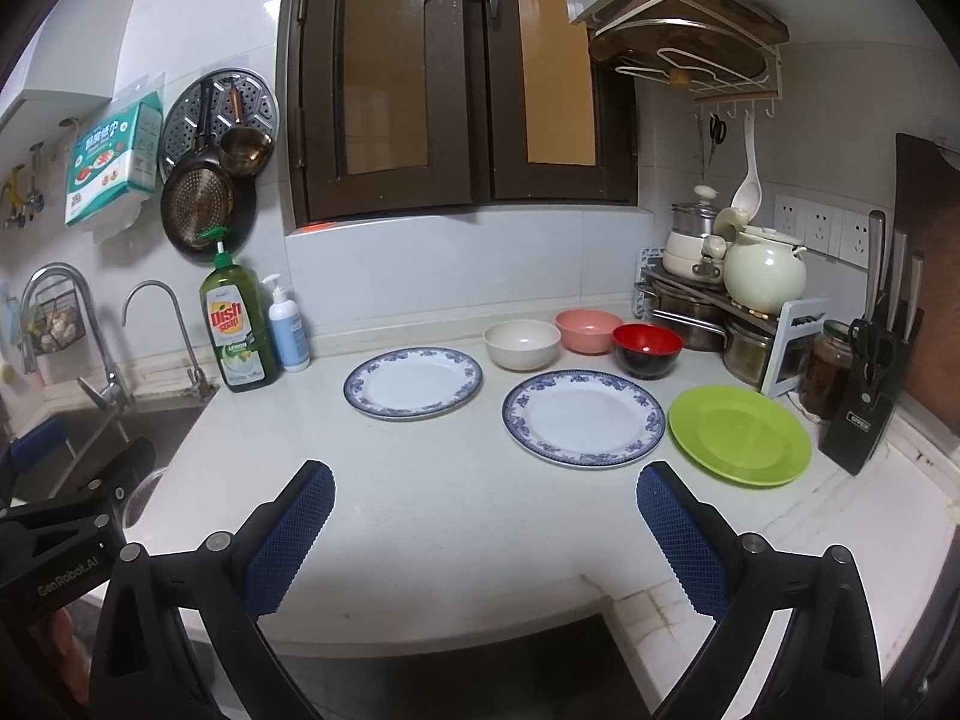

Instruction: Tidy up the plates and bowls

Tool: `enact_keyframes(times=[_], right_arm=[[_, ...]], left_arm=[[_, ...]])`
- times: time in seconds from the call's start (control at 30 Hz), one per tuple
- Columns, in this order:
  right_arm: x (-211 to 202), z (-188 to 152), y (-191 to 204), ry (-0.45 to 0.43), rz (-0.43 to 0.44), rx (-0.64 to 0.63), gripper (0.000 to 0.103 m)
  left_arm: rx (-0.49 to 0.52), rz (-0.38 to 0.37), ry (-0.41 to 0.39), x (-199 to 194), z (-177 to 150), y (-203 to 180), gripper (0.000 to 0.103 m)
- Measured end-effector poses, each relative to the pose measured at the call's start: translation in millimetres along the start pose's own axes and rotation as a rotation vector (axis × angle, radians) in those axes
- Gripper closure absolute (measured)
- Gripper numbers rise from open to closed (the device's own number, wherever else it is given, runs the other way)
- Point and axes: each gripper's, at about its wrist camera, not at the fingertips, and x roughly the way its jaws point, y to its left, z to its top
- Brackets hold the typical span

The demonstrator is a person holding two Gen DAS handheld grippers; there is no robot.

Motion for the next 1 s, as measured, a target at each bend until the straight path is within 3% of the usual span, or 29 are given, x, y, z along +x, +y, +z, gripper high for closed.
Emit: enact_keyframes(times=[0.57,0.8,1.0], right_arm=[[10,-6,12,0.028,0.009,0.015,0.001],[39,0,21,0.048,0.020,-0.004,0.001],[89,14,17,0.056,0.052,-0.002,0.001]], left_arm=[[0.000,-0.017,0.035,15,-3,14,0.000],[-0.012,-0.016,0.065,46,4,17,0.000],[-0.002,0.021,0.051,87,18,8,0.000]])
